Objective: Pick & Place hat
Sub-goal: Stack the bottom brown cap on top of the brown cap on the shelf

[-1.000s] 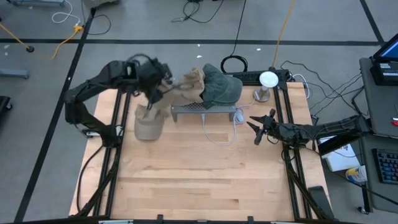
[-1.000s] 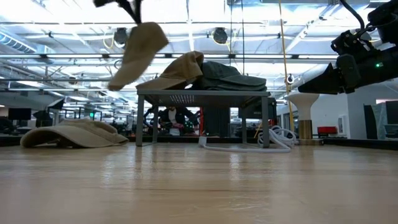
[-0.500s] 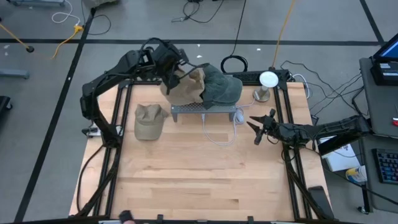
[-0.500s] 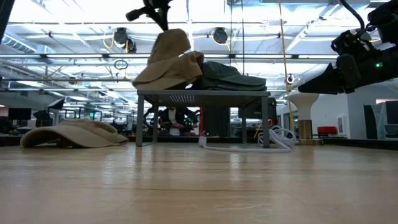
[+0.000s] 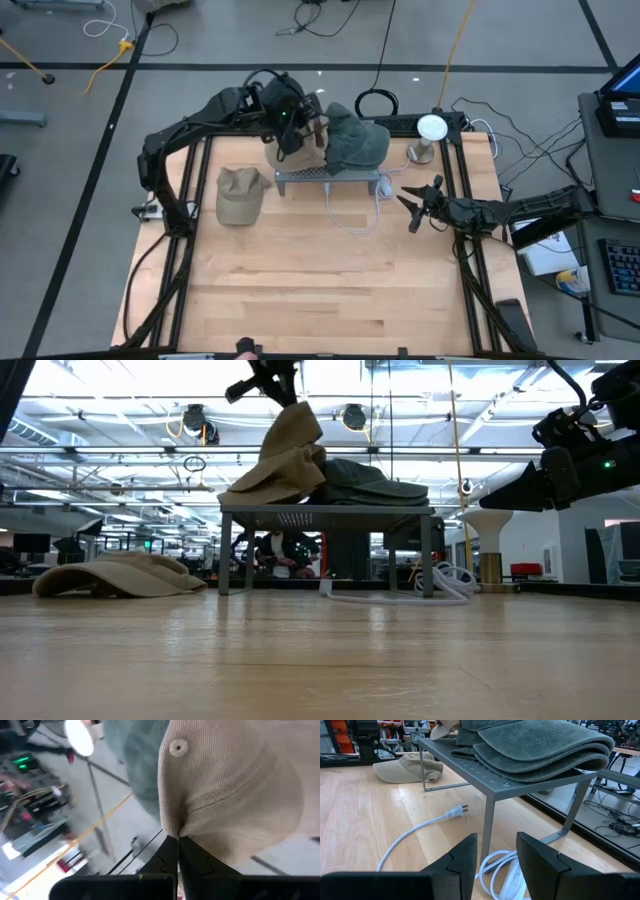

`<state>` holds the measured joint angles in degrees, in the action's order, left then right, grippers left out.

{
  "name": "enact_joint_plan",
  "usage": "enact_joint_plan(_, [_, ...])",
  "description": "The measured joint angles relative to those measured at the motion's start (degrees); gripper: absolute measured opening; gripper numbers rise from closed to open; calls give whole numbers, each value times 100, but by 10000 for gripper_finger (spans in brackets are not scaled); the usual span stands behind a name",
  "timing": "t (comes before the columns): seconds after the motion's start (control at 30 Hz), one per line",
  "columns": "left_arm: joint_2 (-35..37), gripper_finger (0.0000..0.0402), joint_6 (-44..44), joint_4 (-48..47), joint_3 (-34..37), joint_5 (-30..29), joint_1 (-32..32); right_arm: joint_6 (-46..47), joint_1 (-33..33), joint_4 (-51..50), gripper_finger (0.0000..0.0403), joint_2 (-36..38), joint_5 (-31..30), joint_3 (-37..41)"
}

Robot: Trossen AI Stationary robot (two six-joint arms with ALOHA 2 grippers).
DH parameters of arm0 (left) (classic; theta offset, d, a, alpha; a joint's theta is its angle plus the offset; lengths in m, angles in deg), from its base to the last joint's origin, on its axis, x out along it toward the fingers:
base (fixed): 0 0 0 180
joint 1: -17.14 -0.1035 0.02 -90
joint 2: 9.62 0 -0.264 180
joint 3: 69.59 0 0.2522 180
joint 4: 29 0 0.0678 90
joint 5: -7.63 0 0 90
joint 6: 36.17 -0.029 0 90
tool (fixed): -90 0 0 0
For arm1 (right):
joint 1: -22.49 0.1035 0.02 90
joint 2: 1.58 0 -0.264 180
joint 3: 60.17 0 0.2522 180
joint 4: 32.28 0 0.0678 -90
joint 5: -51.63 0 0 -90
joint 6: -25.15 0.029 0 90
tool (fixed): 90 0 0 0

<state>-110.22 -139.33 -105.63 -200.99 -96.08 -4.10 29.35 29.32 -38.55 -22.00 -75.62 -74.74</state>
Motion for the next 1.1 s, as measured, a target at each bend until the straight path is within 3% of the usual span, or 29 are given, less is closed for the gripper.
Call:
enact_joint_plan(0.3, [-434, 23, 132, -164, 4, 256, -39, 0, 0, 2, 130, 0, 0, 0])
enact_joint_plan(0.47, [-528, 7, 84, -133, 54, 526, -43, 2, 0, 1, 130, 2, -2, -2])
enact_joint_plan(0.7, [-519, 22, 395, 26, 558, 777, -65, 1, 0, 2, 130, 2, 0, -1])
enact_joint_plan(0.9, [-531, 7, 564, 159, 1146, 833, -63, 0, 0, 0, 130, 0, 0, -2])
enact_joint_plan(1.1, [-522, 48, 935, 556, 1220, 829, -63, 1, 0, 1, 130, 1, 0, -1])
